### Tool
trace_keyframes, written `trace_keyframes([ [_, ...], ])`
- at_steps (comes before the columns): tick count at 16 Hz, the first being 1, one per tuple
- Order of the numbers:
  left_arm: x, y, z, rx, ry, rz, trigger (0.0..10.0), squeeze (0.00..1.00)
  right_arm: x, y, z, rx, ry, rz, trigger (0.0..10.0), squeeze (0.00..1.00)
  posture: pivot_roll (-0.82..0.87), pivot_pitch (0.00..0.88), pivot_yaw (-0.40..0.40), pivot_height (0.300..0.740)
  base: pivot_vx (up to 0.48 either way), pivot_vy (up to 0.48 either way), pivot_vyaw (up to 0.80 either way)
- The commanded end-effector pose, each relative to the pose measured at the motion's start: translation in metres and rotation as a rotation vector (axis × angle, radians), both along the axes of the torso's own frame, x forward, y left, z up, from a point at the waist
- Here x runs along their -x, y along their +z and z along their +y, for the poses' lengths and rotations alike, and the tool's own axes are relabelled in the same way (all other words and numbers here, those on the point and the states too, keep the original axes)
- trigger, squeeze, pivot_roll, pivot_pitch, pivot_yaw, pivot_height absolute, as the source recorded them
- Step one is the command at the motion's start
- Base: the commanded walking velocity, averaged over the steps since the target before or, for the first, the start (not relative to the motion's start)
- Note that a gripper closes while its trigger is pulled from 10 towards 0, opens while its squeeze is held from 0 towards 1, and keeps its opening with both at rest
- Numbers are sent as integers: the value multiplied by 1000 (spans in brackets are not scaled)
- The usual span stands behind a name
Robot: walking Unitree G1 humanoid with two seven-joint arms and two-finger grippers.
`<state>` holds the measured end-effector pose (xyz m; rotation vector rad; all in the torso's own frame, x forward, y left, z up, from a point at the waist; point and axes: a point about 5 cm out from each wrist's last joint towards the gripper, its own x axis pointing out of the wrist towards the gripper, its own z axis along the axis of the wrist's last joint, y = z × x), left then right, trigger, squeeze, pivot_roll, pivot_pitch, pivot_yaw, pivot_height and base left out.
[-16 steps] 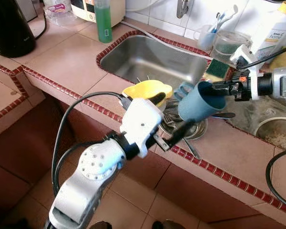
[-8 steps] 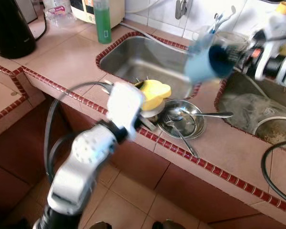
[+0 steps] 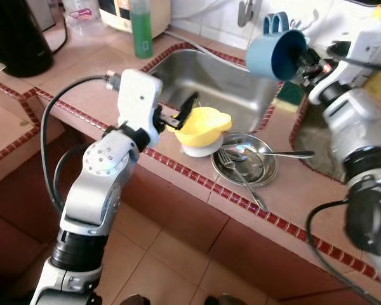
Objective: Kitchen organization
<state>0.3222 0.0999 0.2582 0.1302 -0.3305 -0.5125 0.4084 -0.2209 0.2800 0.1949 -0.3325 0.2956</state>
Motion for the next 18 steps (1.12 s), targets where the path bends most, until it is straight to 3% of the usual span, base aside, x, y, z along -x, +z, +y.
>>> trace_keyframes([
  [1,-6,-1,2,14,8,8,10000,0,4,12,-11,-82,-113,-95,10000,0,-118,66,-31,740,0,0,0],
  [2,-9,-2,4,18,38,9,10000,0,5,9,-10,-137,-126,-99,10000,0,-118,60,-29,740,0,0,0],
  [5,-18,-7,15,72,125,27,10000,0,16,0,-3,-39,-240,-184,10000,0,-130,51,-14,740,0,0,0],
  [7,-19,-11,23,110,167,29,10000,0,23,-11,4,-41,-281,-186,10000,0,-149,46,0,740,0,0,0],
  [8,-21,-16,28,83,204,26,10000,0,30,-23,19,-5,-267,-183,10000,0,-152,47,2,740,0,0,0],
  [10,-17,-24,36,128,222,42,10000,0,44,-34,25,-10,-310,-186,10000,0,-169,44,16,740,0,0,0],
  [12,-9,-38,37,120,251,60,10000,0,63,-45,36,93,-318,-203,10000,0,-184,44,26,740,0,0,0],
  [14,-1,-53,36,119,258,83,10000,0,78,-54,46,73,-301,-188,10000,0,-194,44,30,740,0,0,0],
  [16,3,-60,35,47,280,64,10000,0,89,-65,54,125,-288,-179,10000,0,-193,36,30,740,0,0,0],
  [18,4,-60,37,40,301,57,10000,0,95,-72,56,137,-293,-156,10000,0,-190,26,31,740,0,0,0],
])
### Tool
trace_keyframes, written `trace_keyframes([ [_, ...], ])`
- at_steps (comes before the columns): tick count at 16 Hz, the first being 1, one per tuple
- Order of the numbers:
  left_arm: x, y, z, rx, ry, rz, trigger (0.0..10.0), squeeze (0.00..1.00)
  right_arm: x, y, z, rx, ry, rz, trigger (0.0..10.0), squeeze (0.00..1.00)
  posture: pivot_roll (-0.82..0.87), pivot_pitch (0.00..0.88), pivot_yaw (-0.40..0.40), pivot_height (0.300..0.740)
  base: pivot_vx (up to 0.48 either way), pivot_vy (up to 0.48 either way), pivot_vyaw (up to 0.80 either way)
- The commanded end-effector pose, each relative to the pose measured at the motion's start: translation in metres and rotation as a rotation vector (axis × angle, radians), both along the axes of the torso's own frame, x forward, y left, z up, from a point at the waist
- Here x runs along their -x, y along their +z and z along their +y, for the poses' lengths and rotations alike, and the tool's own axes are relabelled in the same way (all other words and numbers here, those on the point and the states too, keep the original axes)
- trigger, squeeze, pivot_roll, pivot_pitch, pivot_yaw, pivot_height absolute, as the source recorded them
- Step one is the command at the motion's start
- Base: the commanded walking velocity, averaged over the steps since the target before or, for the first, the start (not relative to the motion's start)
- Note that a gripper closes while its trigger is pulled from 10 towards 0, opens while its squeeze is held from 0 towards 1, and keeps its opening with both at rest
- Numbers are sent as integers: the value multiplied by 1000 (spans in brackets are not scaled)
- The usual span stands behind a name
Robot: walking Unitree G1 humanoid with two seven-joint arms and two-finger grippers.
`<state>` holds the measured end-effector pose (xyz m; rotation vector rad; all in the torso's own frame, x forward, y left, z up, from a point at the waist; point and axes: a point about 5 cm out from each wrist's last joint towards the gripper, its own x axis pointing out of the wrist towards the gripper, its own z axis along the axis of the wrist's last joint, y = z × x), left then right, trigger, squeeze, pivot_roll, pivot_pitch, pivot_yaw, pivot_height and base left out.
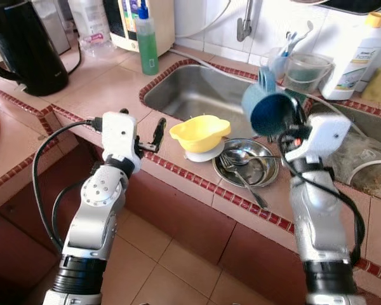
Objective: Kitchen organization
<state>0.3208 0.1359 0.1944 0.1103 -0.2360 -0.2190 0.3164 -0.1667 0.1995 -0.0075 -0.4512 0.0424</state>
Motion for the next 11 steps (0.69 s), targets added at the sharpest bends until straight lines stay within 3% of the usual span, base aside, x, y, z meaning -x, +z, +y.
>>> trace_keyframes([
  [1,2,4,1,-21,7,-28,10000,0,5,7,3,3,-2,-26,10000,0,-188,22,32,740,0,0,0],
  [5,7,5,2,-7,-63,-20,10000,0,6,6,3,9,-19,-8,10000,0,-170,13,37,740,0,0,0],
  [11,10,7,0,33,-81,-15,10000,0,3,13,1,13,-28,-17,10000,0,-156,16,35,740,0,0,0],
])
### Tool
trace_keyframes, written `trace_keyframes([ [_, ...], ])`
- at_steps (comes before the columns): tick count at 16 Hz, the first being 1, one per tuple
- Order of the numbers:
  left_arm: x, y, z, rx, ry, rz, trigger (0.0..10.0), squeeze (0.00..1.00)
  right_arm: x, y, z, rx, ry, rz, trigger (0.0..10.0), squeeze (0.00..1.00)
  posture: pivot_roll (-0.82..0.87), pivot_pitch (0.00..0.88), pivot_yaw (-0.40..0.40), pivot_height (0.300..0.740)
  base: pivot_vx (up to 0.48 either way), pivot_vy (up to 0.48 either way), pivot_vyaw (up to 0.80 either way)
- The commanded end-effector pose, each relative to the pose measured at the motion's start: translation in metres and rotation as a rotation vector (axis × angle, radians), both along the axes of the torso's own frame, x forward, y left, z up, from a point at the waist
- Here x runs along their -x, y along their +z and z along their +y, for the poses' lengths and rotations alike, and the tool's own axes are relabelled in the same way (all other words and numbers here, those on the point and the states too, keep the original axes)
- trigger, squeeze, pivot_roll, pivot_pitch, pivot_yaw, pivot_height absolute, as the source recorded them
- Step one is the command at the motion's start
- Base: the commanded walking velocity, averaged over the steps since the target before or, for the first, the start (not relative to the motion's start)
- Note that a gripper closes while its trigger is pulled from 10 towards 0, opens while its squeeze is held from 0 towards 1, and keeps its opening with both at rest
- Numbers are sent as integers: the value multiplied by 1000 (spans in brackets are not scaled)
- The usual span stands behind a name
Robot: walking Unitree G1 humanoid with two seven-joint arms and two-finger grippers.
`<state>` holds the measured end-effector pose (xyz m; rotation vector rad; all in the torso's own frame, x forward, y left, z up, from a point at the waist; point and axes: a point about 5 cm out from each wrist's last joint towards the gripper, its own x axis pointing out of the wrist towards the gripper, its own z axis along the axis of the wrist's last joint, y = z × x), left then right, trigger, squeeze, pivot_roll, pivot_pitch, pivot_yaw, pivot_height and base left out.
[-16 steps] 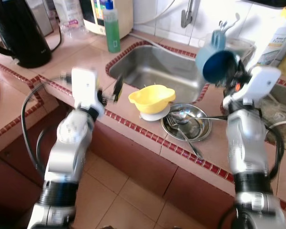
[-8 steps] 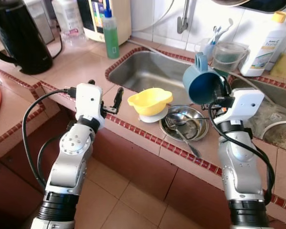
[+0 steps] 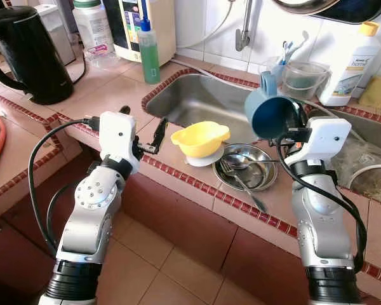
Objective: Kitchen organization
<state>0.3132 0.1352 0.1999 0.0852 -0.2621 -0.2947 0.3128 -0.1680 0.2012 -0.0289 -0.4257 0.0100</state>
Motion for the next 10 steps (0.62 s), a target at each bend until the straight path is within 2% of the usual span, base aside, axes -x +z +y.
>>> trace_keyframes([
  [1,2,1,1,33,-3,15,10000,0,0,13,2,-3,10,-43,10000,0,-154,17,34,740,0,0,0],
  [3,2,2,2,35,-11,9,10000,0,-2,15,3,1,10,-47,10000,0,-153,18,32,740,0,0,0],
  [9,2,3,1,42,-10,17,10000,0,-6,19,6,-8,26,-48,10000,0,-150,23,25,740,0,480,0],
  [10,1,3,1,44,-10,19,10000,0,-7,19,6,-11,27,-43,10000,0,-150,25,25,740,0,251,-769],
])
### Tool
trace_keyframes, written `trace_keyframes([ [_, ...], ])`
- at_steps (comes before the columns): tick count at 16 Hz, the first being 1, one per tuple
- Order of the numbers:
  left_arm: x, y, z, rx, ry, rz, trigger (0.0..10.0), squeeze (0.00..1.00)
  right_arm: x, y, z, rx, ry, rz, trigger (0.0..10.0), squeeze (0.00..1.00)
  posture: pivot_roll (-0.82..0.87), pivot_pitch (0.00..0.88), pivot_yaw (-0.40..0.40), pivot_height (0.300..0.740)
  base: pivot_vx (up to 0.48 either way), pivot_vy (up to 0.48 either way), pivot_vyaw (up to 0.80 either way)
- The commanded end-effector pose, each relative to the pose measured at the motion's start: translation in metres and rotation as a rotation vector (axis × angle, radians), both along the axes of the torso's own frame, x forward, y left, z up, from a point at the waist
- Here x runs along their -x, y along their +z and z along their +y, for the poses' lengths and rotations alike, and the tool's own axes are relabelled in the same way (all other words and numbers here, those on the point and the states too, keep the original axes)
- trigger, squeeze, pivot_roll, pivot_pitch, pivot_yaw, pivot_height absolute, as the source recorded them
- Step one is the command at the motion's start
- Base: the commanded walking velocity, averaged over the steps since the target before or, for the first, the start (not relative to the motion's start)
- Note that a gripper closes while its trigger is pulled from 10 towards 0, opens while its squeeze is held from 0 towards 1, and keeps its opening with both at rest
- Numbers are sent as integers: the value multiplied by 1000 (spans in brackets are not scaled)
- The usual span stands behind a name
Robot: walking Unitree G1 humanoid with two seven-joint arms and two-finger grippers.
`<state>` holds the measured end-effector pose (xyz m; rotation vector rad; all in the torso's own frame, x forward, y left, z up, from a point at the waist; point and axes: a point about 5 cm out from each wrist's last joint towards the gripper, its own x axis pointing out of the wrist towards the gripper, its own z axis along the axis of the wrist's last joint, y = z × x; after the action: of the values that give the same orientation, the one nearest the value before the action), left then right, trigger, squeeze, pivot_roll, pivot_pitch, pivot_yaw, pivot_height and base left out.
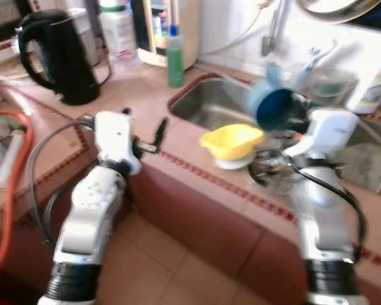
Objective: Kitchen organization
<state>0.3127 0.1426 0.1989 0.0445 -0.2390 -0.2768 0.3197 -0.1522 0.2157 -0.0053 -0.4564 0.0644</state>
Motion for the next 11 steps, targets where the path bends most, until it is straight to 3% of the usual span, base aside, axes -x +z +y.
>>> trace_keyframes([
  [1,1,4,-7,-4,-21,-13,10000,0,0,5,-10,-2,-31,-12,10000,0,-149,27,24,740,0,0,-769],
  [11,3,9,-11,-15,-53,-45,10000,0,-4,7,-14,18,-58,7,10000,0,-151,43,25,740,0,0,-753],
])
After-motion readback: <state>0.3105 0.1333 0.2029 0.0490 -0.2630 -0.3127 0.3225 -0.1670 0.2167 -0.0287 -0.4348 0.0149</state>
